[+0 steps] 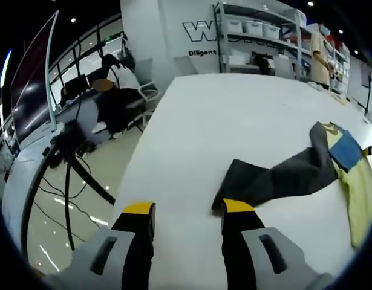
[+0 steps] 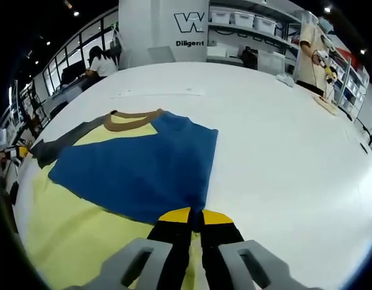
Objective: Fold the garment on the visible template until the final outline fits inside the template.
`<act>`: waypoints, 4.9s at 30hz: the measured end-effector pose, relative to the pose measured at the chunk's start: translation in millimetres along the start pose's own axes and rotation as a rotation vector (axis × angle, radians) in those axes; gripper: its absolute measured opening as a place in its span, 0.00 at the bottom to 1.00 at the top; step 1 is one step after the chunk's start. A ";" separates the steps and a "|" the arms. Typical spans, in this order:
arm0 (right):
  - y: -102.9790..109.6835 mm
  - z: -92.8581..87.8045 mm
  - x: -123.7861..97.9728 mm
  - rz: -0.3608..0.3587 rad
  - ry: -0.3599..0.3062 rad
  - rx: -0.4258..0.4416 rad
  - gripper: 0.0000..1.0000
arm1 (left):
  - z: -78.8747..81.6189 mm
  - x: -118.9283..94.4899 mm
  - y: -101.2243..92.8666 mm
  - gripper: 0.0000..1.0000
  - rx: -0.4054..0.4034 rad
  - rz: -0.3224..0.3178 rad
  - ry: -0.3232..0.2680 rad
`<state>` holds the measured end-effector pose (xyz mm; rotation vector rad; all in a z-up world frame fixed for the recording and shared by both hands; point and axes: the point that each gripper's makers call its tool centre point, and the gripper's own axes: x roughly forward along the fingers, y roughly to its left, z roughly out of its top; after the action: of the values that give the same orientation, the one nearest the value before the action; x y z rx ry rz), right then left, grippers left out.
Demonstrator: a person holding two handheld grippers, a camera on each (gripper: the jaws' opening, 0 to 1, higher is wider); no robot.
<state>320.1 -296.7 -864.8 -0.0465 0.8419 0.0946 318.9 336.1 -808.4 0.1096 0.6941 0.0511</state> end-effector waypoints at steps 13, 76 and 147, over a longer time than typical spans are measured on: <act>-0.2 -0.1 -0.4 0.007 -0.005 0.006 0.00 | 22.6 26.9 -33.2 0.40 0.031 -0.108 0.000; -1.1 0.3 1.4 0.014 -0.004 0.014 0.00 | 8.1 66.8 -26.3 0.00 -0.067 0.031 0.026; 104.9 31.6 -124.2 0.371 -0.258 -0.175 0.99 | -24.0 29.9 -37.6 0.05 -0.057 -0.050 0.064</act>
<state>250.6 -198.0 -751.4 -0.0413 0.5751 0.5131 326.9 303.3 -850.2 0.0363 0.7581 0.0266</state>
